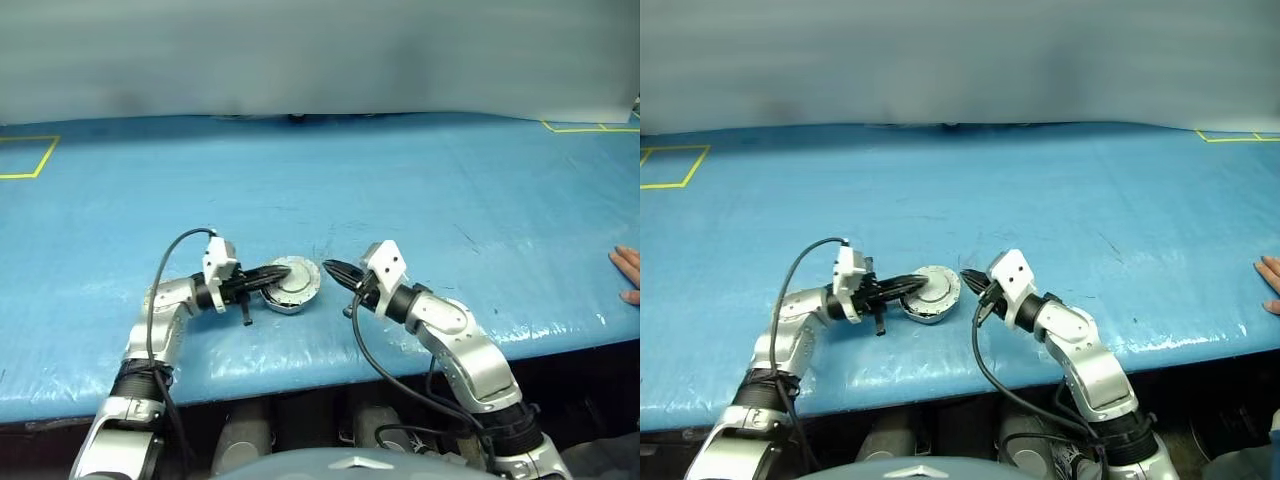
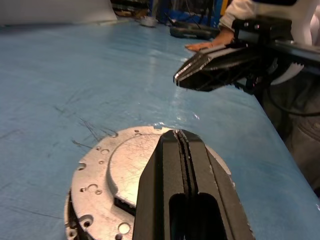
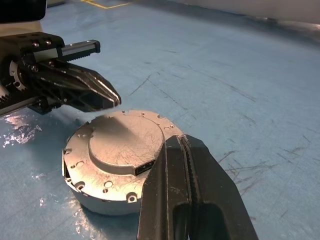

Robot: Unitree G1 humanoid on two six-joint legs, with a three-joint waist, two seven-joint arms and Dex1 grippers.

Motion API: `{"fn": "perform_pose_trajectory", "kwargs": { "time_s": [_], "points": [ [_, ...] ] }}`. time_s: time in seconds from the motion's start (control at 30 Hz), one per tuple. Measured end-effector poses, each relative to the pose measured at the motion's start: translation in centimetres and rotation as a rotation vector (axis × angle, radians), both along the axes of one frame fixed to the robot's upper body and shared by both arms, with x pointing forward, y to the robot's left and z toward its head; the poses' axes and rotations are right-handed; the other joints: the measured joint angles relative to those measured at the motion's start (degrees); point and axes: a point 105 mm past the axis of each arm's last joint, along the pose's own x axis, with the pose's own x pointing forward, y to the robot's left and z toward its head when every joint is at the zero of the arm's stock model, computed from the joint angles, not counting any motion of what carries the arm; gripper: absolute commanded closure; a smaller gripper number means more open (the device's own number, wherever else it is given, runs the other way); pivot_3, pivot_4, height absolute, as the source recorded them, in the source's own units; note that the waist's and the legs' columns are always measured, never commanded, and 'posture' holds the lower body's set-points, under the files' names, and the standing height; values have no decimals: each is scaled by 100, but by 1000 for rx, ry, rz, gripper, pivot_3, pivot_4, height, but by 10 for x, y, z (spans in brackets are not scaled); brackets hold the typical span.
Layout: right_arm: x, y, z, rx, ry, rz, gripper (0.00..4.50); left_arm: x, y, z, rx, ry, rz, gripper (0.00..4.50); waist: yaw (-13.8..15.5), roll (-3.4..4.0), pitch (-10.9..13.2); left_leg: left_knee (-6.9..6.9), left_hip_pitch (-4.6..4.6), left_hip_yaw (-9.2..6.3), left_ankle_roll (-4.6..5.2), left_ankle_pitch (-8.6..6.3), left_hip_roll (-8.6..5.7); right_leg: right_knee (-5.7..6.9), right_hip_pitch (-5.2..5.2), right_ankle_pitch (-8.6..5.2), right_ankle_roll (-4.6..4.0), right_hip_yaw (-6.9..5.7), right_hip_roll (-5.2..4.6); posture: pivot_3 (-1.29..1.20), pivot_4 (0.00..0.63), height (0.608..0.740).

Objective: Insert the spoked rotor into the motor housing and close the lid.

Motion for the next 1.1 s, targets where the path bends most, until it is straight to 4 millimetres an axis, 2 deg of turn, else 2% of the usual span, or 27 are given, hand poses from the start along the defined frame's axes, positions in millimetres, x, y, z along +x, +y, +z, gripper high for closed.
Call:
{"fn": "perform_pose_trajectory", "kwargs": {
  "time_s": [0.13,0.2,0.43,0.6,0.63,0.83,1.03,1.1],
  "points": [
    [2,11,-4,-2,8,53,4500,-11,15,0,-38,-17,63,4475,-5,0,0,0,-1,2,4,-3,-2,-4,1,0,1,1,-2,0,150,740],
    [3,15,-9,-9,20,70,4110,-19,19,-8,-34,6,79,4500,-1,1,1,0,-1,2,4,-3,-2,-4,1,0,1,0,-2,0,150,740],
    [1,35,-8,-30,-1,175,1863,-47,27,-30,-32,60,147,4500,-7,6,3,1,-2,5,1,-5,0,-2,-34,-1,-1,-4,-13,0,150,740],
    [2,44,-10,-65,-28,212,214,-53,29,-36,-53,85,178,4500,10,6,3,1,-14,6,1,-4,0,0,-45,-1,-1,-5,-11,0,150,740],
    [3,46,-11,-74,-32,218,10,-53,29,-36,-54,82,180,4500,7,5,3,1,-14,7,2,-4,0,0,-45,-1,-1,-5,-11,0,150,740],
    [10,45,-25,-118,-30,194,10,-52,22,-36,-65,84,173,4500,1,6,3,1,-14,11,2,-4,-1,1,-45,-1,-1,-4,-10,0,150,740],
    [11,48,-28,-101,-27,191,10,-54,17,-38,-68,93,157,4500,-6,6,3,0,-13,11,2,-4,2,2,-47,-1,-1,-3,-8,0,150,740],
    [11,48,-28,-99,-26,191,418,-54,17,-39,-67,95,162,4500,-5,6,3,1,-12,11,2,-5,2,1,-46,-1,-1,-3,-9,0,150,740]
  ]
}}
